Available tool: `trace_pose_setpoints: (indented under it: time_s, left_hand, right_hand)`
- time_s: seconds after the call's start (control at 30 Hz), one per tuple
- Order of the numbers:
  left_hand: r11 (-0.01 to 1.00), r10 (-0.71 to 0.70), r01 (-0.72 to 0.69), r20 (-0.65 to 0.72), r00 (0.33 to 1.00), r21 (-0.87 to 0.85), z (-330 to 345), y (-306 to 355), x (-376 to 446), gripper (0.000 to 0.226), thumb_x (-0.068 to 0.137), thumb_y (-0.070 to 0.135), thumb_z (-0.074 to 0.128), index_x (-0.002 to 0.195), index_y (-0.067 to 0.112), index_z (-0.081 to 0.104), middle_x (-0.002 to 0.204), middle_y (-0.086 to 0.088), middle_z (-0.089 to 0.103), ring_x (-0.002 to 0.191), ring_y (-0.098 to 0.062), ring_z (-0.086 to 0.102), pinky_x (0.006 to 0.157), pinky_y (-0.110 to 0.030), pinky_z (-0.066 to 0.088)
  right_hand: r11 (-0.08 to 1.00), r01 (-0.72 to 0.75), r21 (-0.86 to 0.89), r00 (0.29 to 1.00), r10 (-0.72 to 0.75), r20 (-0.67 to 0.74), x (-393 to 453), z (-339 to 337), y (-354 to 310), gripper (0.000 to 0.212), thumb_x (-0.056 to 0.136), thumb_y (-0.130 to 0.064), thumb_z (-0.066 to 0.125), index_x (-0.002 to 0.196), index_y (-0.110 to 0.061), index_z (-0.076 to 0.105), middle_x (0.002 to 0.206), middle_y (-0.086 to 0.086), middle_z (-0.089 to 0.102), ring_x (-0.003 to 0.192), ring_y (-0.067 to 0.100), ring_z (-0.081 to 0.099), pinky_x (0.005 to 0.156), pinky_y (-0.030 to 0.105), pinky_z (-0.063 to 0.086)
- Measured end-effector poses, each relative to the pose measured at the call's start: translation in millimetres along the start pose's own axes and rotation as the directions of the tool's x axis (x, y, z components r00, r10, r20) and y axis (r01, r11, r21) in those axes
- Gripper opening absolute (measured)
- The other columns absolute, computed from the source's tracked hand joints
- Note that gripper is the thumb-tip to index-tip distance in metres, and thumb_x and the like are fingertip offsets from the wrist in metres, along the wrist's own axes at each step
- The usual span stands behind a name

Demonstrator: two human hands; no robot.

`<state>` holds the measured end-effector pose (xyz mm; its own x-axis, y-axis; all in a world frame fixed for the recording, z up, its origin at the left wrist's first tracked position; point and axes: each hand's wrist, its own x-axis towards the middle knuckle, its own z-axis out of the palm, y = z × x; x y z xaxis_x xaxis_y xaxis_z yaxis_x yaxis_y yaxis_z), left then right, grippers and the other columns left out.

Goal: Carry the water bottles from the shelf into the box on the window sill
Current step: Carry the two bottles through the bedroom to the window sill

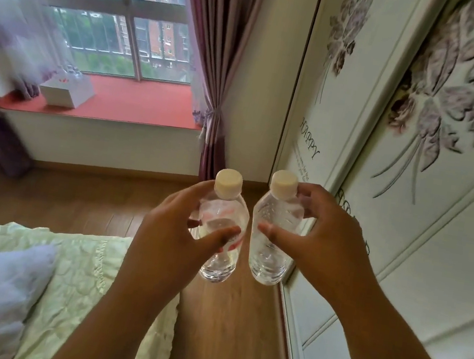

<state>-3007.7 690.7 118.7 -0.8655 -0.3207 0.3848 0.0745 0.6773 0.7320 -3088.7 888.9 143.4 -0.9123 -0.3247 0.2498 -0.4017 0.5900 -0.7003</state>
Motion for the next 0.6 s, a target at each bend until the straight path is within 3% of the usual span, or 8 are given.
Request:
trace_pose_setpoints:
  time_s: [0.17,0.3,0.6]
  left_hand:
    - [1.0,0.029,-0.029,0.034,0.999,0.004,-8.1,-24.1,50.5,0.069,0.069,0.054,0.076,0.133,0.047,0.051,0.116,0.033,0.054,0.092,0.023,0.05,0.069,0.002,0.037]
    - [0.999,0.037,-0.035,0.069,0.997,-0.027,-10.3,-43.5,79.9,0.071,0.069,0.053,0.078,0.135,0.044,0.053,0.119,0.027,0.058,0.095,0.015,0.055,0.076,-0.005,0.039]
    - [0.999,0.01,-0.008,0.081,0.997,-0.036,15.9,-60.1,136.3,0.071,0.065,0.059,0.072,0.132,0.049,0.049,0.116,0.026,0.057,0.097,0.001,0.06,0.076,-0.009,0.042]
  right_hand:
    - [1.0,-0.017,-0.002,0.999,0.017,-0.039,39.9,21.4,-10.0,0.066,0.069,-0.053,0.082,0.126,-0.039,0.051,0.109,-0.026,0.058,0.097,-0.004,0.057,0.067,0.0,0.028]
    - [0.998,-0.031,0.056,0.997,0.035,-0.067,61.4,39.5,-10.2,0.067,0.07,-0.051,0.083,0.127,-0.039,0.052,0.115,-0.022,0.062,0.102,0.0,0.06,0.074,0.006,0.036]
    - [0.996,-0.057,0.071,0.997,0.06,-0.042,111.7,51.1,14.6,0.063,0.071,-0.051,0.082,0.123,-0.046,0.047,0.116,-0.023,0.062,0.099,-0.005,0.059,0.068,0.001,0.033]
